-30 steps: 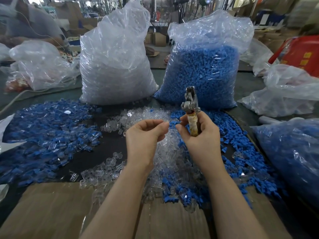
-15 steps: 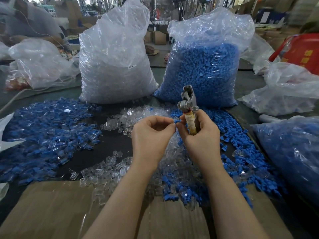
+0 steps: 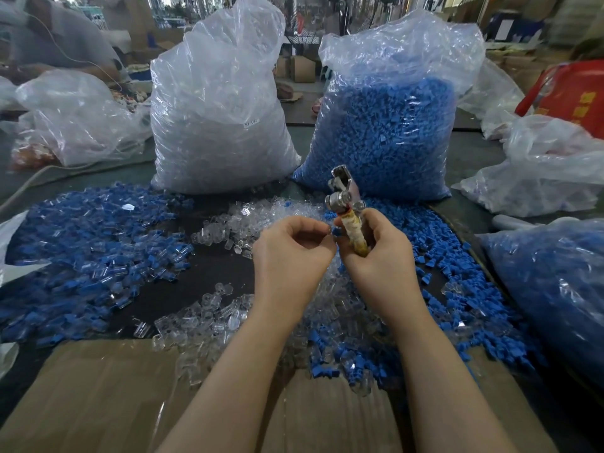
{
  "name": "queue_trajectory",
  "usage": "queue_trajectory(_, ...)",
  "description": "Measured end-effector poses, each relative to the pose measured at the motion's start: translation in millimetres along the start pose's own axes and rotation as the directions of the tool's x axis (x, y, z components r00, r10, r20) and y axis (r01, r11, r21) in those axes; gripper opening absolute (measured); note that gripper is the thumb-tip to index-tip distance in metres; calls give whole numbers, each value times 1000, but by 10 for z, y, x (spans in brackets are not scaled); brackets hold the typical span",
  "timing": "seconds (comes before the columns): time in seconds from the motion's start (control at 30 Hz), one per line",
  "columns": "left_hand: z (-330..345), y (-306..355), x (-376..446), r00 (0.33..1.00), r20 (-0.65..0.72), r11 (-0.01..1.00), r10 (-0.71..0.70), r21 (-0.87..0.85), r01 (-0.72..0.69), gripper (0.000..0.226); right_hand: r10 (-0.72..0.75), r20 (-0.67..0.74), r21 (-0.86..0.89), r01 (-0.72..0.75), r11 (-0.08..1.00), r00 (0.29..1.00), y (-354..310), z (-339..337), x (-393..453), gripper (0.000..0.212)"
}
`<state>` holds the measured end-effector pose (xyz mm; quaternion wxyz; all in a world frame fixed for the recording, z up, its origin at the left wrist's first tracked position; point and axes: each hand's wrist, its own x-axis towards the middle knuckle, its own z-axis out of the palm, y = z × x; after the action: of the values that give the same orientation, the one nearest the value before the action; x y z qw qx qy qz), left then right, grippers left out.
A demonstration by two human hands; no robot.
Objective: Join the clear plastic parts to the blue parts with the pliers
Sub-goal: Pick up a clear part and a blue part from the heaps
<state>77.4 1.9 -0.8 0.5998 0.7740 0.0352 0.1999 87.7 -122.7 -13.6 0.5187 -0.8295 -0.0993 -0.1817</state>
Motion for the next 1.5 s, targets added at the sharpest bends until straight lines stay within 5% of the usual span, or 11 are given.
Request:
queue_trajectory(0.17, -9, -45, 8, 1000, -15, 1000, -2, 0, 2, 12, 14, 26, 29, -15, 999, 1000, -2, -6, 4, 20)
queue_trajectory(0.47, -72, -83, 86, 998, 11, 916, -68, -396, 66, 14, 77, 169, 33, -84, 996, 983, 52, -139, 39, 12)
queue_trajectory(0.83, -102, -69, 84, 999, 1, 908, 49, -417, -45, 10, 108, 369, 31, -128, 991, 923, 0, -153, 30, 16)
queue_trajectory(1.5, -183, -32, 86, 993, 77, 899, 84, -436, -42, 15, 67, 353, -120, -26, 992, 933, 49, -131, 5, 20)
